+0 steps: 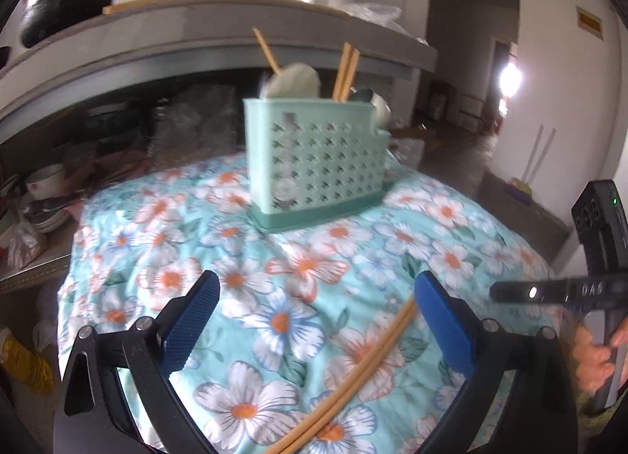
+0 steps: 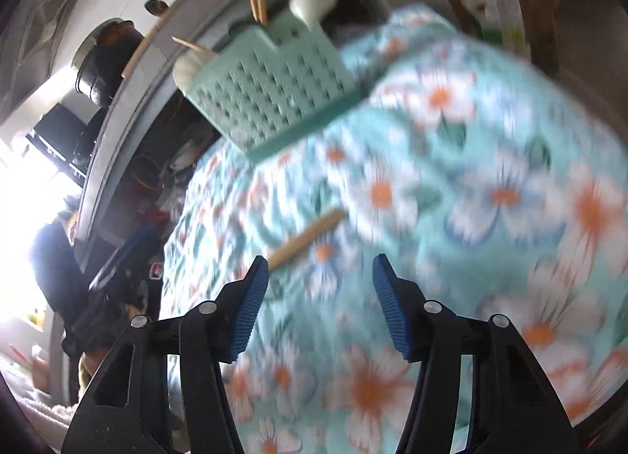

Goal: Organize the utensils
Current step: 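Move both grippers to the last wooden chopsticks on the quilt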

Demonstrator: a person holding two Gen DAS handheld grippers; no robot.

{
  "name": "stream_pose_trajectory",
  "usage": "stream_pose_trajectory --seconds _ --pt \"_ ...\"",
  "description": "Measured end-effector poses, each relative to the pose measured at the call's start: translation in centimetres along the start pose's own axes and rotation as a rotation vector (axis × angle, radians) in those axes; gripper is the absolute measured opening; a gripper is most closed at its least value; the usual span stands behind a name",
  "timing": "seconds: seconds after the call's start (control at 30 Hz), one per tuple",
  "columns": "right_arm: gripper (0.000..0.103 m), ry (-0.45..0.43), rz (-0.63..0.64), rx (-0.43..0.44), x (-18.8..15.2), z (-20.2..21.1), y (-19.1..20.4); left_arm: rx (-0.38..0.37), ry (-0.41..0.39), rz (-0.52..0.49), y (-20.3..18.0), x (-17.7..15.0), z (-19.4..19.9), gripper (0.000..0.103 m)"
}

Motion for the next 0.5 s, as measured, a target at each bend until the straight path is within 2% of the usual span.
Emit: stream_pose_trajectory --seconds 0.13,0.23,0.3,0.37,0.5 --pt "0.052 0.02 0.001 -0.003 -1.3 -0.1 -0.1 -0.01 0.085 -0.128 -2.1 -0.4 -2.1 0.085" --pt "0.052 0.022 0.005 -0.002 -1.0 0.2 -0.1 0.017 0.158 -0.22 -3.7 -1.1 -3.6 0.068" --pt "0.052 0.022 0.005 -0.001 -1.0 0.3 -0.1 0.011 0.19 -0.264 -4.7 -1.6 -4.4 0.06" --pt "0.052 0.023 0.0 0.001 -1.1 0.3 -0.5 0.004 0.215 -0.288 -5.2 -2.1 -4.9 0.051" --pt "0.052 0.025 -0.001 0.002 -1.5 0.5 -0.8 0.005 0.256 -0.327 -5.8 -2.9 -6.1 0.038"
Point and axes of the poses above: each gripper's, at about its wrist camera, not at the fingertips, and z roughly against the way its jaws point, y to its left, x to its top, the point moved 6 cm from there along -z, roughly the way its jaws point, and after that the axes turned 9 degrees about -z, right-handed, at the moved point
